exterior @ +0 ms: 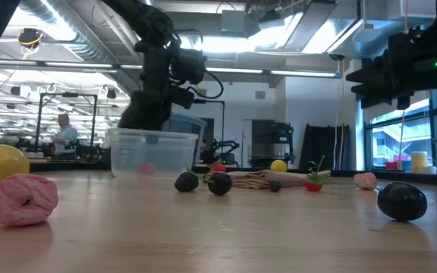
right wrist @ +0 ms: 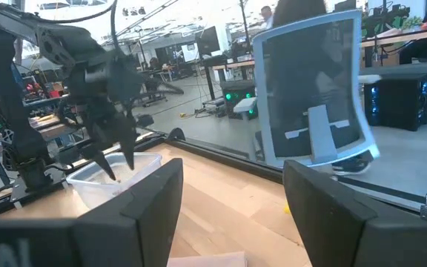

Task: Pick and placing Produce into tupperware
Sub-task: Put the strawberry into the transparent bin

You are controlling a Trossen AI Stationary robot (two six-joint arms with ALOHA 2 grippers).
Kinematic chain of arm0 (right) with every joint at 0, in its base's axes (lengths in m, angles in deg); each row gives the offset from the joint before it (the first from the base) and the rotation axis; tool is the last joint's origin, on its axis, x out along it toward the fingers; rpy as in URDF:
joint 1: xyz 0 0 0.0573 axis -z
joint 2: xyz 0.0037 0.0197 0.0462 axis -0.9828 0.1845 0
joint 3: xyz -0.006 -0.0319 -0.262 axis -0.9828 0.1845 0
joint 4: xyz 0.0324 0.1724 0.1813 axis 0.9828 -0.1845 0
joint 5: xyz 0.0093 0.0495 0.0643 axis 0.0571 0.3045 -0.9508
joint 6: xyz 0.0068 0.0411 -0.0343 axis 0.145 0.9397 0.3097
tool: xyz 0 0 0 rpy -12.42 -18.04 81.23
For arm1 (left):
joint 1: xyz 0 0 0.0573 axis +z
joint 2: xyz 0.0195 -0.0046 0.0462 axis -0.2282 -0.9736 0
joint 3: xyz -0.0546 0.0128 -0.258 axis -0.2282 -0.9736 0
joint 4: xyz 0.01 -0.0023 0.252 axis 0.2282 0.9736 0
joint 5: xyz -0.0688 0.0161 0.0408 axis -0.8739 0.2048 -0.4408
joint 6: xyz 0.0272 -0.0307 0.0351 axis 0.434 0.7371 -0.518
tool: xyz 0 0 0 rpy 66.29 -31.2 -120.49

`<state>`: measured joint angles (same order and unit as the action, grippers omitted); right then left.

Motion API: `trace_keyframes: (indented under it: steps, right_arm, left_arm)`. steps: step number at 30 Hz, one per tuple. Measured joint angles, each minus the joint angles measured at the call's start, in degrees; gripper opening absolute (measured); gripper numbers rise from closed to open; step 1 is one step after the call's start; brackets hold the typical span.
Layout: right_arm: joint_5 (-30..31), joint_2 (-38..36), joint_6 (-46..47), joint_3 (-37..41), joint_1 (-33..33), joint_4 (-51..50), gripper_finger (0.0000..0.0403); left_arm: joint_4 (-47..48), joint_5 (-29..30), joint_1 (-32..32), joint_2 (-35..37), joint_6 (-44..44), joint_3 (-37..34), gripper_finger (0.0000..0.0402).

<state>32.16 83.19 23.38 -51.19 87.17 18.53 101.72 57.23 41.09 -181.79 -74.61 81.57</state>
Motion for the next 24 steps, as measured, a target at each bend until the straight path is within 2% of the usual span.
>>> trace_keyframes:
  steps: [5, 10, 16, 24]
  right_arm:
    - [0.0, 0.0, 0.0, 0.0, 0.0, 0.0, 0.0234]
    - [0.0, 0.0, 0.0, 0.0, 0.0, 0.0, 0.0234]
    - [0.0, 0.0, 0.0, 0.0, 0.0, 0.0, 0.0234]
    - [0.0, 0.0, 0.0, 0.0, 0.0, 0.0, 0.0234]
  left_arm:
    - [2.0, 0.0, 0.3, 0.0, -0.1, 5.7, 0.0246]
    - [3.8, -0.6, 0.0, 0.0, -0.1, 13.6, 0.0272]
    - [1.2, -0.6, -1.2, 0.0, -1.5, 20.3, 0.0278]
    - [-10.5, -1.7, -4.7, -1.1, -15.4, 20.6, 0.0278]
